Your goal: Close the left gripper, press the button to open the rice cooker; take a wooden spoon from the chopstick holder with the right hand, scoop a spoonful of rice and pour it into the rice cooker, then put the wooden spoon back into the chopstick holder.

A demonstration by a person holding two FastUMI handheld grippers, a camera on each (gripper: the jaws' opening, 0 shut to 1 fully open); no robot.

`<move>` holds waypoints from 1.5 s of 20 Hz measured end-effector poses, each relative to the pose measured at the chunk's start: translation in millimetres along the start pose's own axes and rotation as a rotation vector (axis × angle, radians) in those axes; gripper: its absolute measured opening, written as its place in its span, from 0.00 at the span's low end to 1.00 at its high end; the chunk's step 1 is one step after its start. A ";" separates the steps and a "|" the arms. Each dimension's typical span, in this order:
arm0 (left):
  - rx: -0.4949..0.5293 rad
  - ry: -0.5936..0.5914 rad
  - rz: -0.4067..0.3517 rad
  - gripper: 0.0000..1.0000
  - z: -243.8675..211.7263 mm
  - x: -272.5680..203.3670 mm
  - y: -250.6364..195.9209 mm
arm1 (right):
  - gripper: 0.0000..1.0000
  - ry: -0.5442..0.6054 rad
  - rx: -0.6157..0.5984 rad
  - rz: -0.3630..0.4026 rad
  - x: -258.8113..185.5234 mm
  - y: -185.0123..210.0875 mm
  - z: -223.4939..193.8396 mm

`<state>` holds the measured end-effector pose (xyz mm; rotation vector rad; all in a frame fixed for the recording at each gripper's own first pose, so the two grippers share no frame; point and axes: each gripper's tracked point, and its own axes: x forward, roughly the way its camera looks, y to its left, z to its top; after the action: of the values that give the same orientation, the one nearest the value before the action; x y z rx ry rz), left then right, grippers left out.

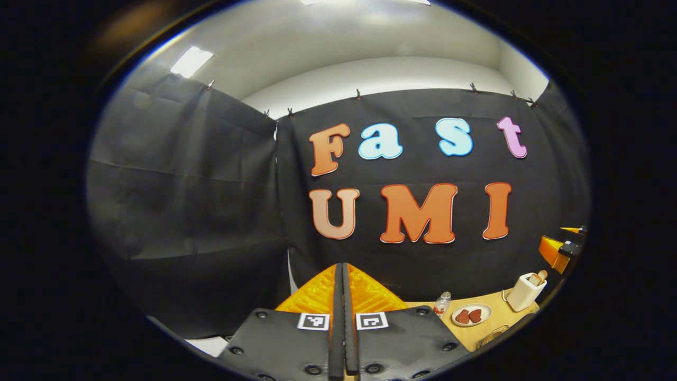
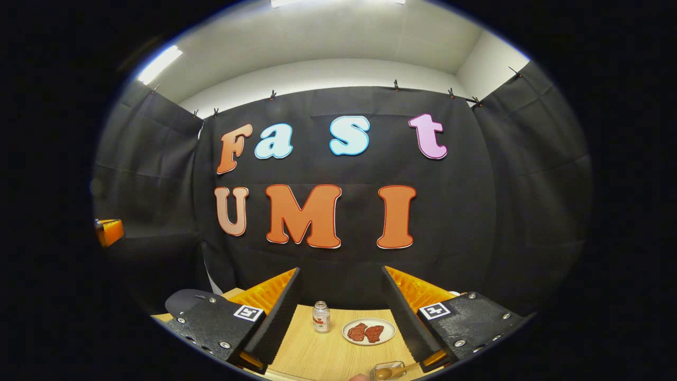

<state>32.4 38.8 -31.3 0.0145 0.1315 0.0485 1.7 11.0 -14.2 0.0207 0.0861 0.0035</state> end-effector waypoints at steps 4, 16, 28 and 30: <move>-0.046 0.205 -0.007 0.06 -39.9 5.9 3.1 | 0.92 0.005 -0.008 -0.012 1.2 -5.1 -2.2; -0.282 0.719 -0.075 0.06 -137.6 27.6 0.3 | 0.92 0.045 -0.036 -0.075 -3.2 -37.7 -22.3; -0.433 1.123 -0.106 0.07 -220.5 59.9 -3.9 | 0.92 0.108 -0.065 -0.203 -7.6 -91.6 -52.5; -0.435 1.141 -0.085 0.06 -231.6 68.8 0.1 | 0.96 0.124 -0.059 -0.223 -10.2 -99.6 -60.0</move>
<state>70.0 44.9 -269.9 -0.4605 1.2584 -0.0060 -13.3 -87.4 -75.2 -0.0485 0.2122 -0.2161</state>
